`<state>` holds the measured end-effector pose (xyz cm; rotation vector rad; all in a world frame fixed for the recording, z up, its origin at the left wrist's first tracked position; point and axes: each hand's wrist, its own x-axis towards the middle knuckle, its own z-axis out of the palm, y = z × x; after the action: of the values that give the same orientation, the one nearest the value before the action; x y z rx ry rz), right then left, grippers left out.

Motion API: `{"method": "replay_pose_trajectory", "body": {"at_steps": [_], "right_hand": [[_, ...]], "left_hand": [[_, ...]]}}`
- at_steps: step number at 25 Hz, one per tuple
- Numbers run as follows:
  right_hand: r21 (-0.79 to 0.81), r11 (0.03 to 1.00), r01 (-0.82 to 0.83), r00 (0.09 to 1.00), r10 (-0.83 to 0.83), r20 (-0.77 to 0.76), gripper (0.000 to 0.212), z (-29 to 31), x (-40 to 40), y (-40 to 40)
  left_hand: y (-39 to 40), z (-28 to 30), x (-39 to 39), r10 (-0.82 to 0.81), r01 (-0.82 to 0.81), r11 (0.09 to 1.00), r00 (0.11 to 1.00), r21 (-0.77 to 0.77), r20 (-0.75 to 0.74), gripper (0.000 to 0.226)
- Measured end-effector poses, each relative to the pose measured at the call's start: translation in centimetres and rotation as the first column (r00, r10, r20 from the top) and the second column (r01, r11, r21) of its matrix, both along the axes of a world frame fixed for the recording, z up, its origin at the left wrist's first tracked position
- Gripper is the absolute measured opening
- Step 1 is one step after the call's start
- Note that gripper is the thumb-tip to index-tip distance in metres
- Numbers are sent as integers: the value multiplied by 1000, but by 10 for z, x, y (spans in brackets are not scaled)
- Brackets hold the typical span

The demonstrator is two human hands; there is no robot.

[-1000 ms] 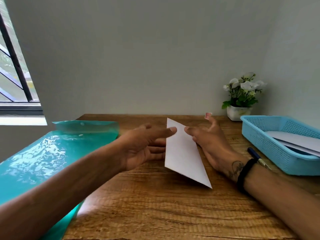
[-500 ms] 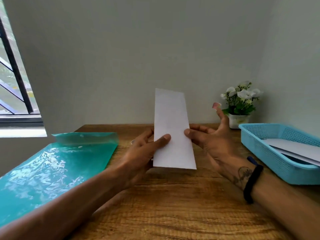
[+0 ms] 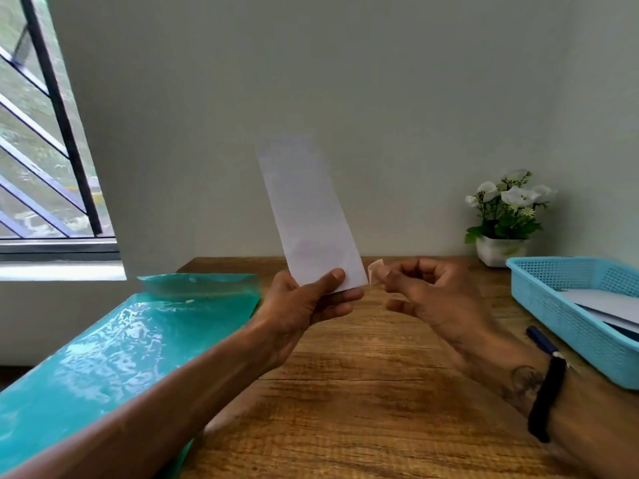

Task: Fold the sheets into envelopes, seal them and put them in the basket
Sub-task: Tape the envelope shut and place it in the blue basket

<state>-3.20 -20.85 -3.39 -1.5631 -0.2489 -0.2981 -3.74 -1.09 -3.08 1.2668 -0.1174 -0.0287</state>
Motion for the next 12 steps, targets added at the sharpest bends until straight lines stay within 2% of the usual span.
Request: {"method": "replay_pose_trajectory", "body": {"at_steps": [5,9,12], "right_hand": [[-14,1000,27,1000,-28,-4,16,-11,-3,7],[70,997,43,999,-41,-20,17,-14,-2,9],[80,995,66,998,-64,-30,18,-15,-2,11]], "left_hand": [[-7,-4,-1,-25,24,999,997,22,76,44],[-13,-6,-6,-62,58,997,996,54,70,34],[-14,-7,-5,-57,55,998,996,26,69,37]]}}
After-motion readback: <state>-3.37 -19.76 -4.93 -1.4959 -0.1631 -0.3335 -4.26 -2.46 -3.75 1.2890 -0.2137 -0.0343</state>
